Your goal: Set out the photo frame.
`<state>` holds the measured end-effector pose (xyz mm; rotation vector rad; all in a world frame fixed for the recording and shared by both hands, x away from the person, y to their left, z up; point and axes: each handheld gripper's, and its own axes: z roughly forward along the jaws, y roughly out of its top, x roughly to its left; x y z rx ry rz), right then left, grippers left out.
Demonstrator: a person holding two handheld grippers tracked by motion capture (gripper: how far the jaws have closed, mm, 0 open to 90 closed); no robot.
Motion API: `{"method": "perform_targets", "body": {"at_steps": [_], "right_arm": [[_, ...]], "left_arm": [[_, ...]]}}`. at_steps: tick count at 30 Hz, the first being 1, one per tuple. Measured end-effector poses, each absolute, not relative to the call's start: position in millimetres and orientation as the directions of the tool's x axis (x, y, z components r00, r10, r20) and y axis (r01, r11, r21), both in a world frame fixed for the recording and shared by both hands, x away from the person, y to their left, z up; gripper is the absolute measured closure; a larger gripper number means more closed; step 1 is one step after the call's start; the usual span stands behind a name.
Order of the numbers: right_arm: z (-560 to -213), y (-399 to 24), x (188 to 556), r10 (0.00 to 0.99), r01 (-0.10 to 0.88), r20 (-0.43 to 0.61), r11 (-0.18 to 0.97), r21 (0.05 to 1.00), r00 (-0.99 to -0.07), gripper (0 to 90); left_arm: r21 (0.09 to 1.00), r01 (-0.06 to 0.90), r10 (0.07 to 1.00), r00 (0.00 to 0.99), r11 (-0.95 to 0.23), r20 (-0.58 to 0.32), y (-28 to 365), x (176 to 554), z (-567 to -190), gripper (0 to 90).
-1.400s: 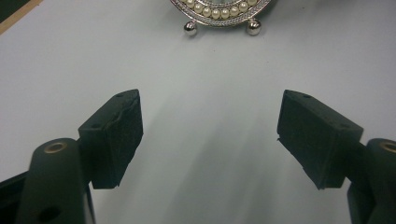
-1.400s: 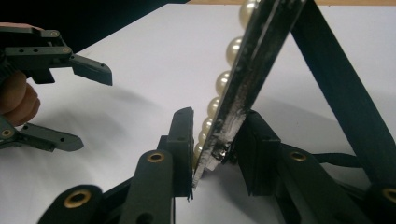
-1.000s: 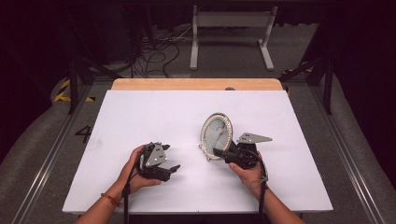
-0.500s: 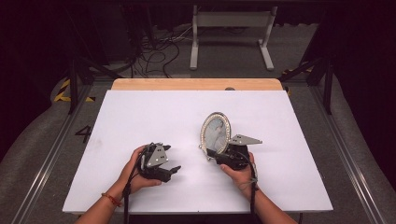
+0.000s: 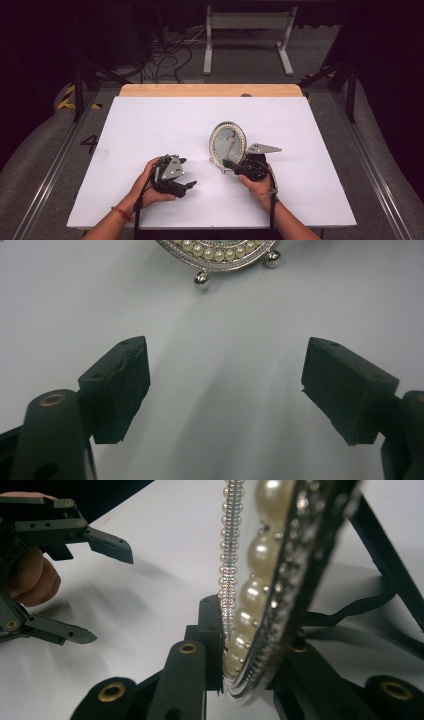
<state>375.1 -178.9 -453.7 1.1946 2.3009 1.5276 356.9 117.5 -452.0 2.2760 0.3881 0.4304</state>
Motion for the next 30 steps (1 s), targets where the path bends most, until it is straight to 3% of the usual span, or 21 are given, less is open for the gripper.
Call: {"method": "perform_targets", "body": {"at_steps": [7, 12, 19, 30], "right_arm": [[-451, -184, 379, 0.624, 0.547, 0.314, 0.220, 0.808, -0.716, 79.6], [-450, -185, 380, 0.603, 0.545, 0.313, 0.247, 0.801, -0.734, 76.7], [-442, -182, 368, 0.624, 0.483, 0.215, 0.298, 0.823, -0.752, 63.9], [-426, -196, 347, 0.681, 0.410, 0.108, 0.300, 0.861, -0.724, 63.9]], "left_arm": [[0.773, 0.141, 0.428, 0.885, -0.618, 0.181, 103, 367, -447, 20.1], [0.832, 0.192, 0.463, 0.882, -0.521, 0.087, 89, 387, -443, 19.6], [0.857, 0.209, 0.460, 0.887, -0.470, 0.036, 75, 407, -438, 15.7], [0.863, 0.219, 0.469, 0.883, -0.455, 0.023, 69, 422, -442, 18.4]]}}
